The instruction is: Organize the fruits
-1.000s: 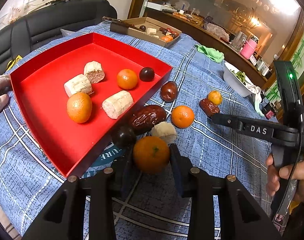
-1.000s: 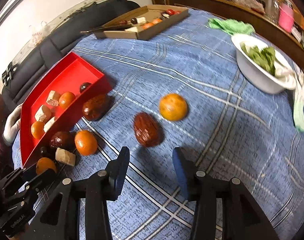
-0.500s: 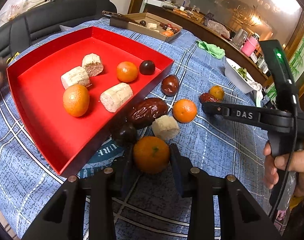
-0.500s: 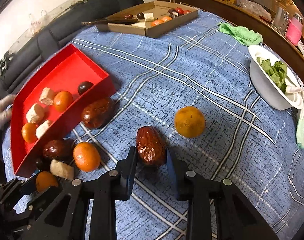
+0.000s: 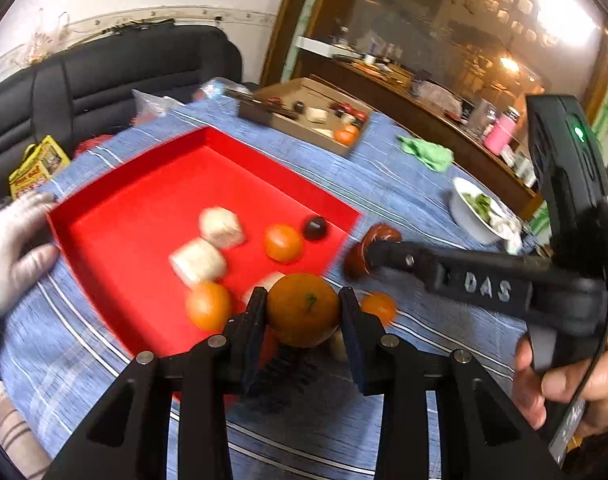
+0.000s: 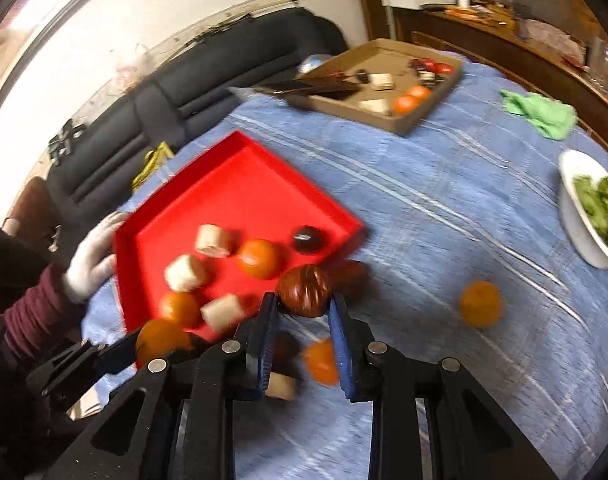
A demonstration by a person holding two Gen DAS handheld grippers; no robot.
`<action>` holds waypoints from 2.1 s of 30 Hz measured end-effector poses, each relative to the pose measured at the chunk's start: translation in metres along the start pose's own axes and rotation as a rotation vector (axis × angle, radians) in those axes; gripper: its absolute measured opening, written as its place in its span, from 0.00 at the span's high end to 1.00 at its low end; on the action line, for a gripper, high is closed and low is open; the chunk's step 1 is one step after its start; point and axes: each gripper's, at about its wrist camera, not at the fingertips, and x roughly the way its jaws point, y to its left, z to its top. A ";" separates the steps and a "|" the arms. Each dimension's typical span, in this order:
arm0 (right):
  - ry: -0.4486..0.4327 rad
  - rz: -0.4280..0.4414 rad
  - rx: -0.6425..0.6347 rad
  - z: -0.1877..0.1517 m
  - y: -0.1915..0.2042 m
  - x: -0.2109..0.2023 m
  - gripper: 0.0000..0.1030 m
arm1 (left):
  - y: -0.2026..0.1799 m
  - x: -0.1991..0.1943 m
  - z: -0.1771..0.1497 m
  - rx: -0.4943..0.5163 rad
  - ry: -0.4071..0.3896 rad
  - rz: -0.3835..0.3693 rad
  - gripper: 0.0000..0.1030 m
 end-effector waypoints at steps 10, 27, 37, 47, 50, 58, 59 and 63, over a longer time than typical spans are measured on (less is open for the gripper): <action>0.077 0.044 -0.025 0.008 0.039 0.047 0.81 | 0.070 0.014 0.021 -0.084 0.015 0.113 0.66; -0.095 -0.004 -0.029 -0.018 0.047 -0.013 0.26 | 0.059 0.006 0.010 -0.025 -0.050 0.107 0.17; -0.178 -0.067 0.062 -0.064 0.053 -0.069 0.00 | 0.049 -0.021 0.006 0.046 -0.071 0.133 0.04; -0.170 -0.061 0.055 -0.074 0.070 -0.077 0.00 | 0.058 -0.038 0.005 0.081 -0.087 0.187 0.04; -0.171 -0.074 0.051 -0.073 0.073 -0.078 0.00 | 0.059 -0.039 0.005 0.085 -0.087 0.188 0.04; -0.166 -0.077 0.048 -0.071 0.077 -0.076 0.00 | 0.060 -0.038 0.004 0.093 -0.077 0.180 0.04; -0.167 -0.077 0.046 -0.071 0.077 -0.076 0.00 | 0.059 -0.038 0.005 0.094 -0.077 0.177 0.04; -0.165 -0.074 0.040 -0.071 0.079 -0.075 0.00 | 0.058 -0.039 0.004 0.098 -0.076 0.177 0.04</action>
